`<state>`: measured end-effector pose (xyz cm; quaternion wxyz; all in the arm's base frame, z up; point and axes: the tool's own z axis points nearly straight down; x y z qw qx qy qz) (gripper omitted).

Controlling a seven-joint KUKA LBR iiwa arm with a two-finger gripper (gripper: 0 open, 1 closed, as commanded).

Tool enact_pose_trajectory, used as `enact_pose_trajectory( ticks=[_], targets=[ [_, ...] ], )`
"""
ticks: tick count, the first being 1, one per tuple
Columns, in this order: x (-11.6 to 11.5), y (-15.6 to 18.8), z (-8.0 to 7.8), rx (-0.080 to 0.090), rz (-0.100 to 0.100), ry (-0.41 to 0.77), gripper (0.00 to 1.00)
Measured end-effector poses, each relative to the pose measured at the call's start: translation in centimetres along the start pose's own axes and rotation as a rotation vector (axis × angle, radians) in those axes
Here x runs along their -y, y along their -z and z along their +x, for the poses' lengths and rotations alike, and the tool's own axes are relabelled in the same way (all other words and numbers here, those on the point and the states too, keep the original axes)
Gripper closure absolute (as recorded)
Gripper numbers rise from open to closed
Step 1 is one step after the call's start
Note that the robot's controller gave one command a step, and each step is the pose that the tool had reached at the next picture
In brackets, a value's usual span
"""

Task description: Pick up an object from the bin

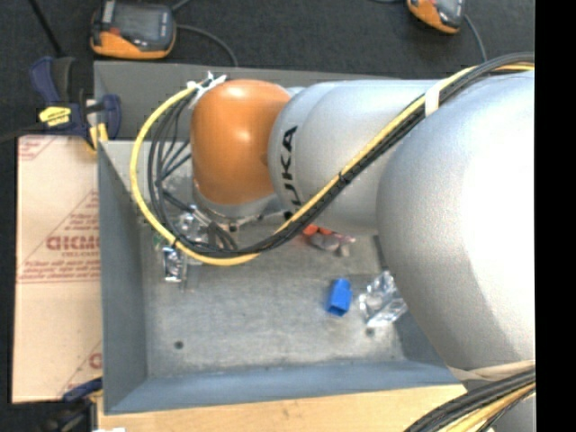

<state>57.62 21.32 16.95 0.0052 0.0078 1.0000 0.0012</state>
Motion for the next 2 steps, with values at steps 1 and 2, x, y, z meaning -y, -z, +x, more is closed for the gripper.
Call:
enact_pose_trajectory(
  ticks=[1,2],
  targets=[
    [2.9,7.9,-2.0,0.002,0.0,-0.024,1.0],
    [2.5,6.2,-4.9,-0.006,0.002,-0.295,1.0]
  ],
)
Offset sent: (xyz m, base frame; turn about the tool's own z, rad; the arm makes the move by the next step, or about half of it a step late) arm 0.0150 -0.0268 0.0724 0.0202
